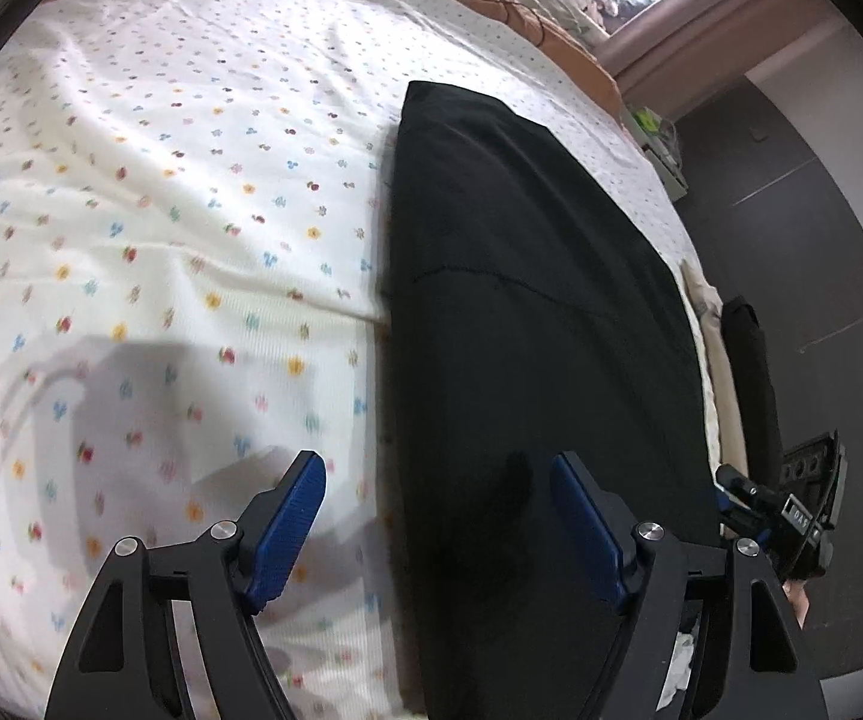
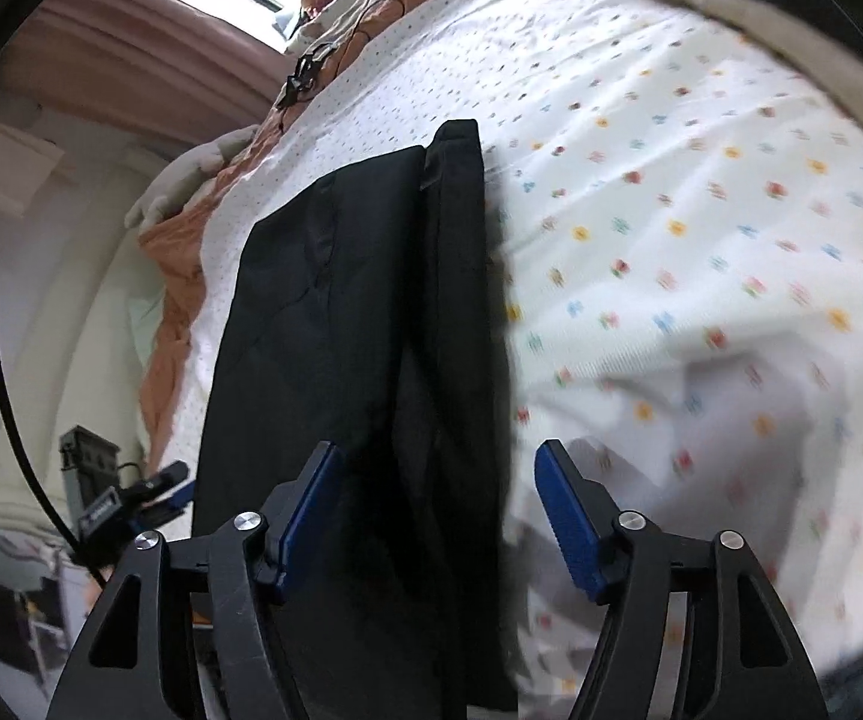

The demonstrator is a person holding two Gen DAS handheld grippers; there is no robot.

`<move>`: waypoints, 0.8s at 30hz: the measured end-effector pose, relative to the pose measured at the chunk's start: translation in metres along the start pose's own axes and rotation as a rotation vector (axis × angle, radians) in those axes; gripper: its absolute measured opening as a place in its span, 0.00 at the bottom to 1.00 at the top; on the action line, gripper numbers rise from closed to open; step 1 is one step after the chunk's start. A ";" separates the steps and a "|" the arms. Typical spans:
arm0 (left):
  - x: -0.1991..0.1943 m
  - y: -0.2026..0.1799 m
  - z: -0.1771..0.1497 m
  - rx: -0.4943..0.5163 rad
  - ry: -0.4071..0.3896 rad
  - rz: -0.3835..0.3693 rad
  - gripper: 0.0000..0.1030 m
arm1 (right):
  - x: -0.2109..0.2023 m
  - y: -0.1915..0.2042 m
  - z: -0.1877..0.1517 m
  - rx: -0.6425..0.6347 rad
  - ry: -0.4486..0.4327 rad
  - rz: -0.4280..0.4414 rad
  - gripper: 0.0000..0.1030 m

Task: Fold large clothes

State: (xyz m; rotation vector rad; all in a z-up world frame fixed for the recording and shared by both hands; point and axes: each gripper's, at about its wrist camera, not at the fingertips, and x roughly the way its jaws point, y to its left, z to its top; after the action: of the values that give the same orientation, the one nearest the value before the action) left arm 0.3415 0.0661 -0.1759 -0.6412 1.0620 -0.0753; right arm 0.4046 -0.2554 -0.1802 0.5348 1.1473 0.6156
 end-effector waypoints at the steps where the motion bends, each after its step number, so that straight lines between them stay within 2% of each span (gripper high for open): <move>1: 0.004 0.001 0.004 -0.005 0.001 0.002 0.75 | 0.007 -0.001 0.006 0.003 0.009 0.011 0.69; 11: 0.032 -0.002 0.036 -0.007 0.014 -0.005 0.65 | 0.057 -0.009 0.048 0.027 0.081 0.141 0.69; 18: 0.045 -0.004 0.052 -0.010 0.019 -0.008 0.61 | 0.083 0.000 0.069 0.016 0.119 0.217 0.69; 24: 0.054 -0.006 0.066 -0.018 0.020 -0.007 0.59 | 0.101 0.010 0.082 -0.007 0.155 0.248 0.66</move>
State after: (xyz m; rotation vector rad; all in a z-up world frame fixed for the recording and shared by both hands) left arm 0.4254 0.0717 -0.1936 -0.6617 1.0810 -0.0789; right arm 0.5088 -0.1847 -0.2144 0.6374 1.2333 0.8868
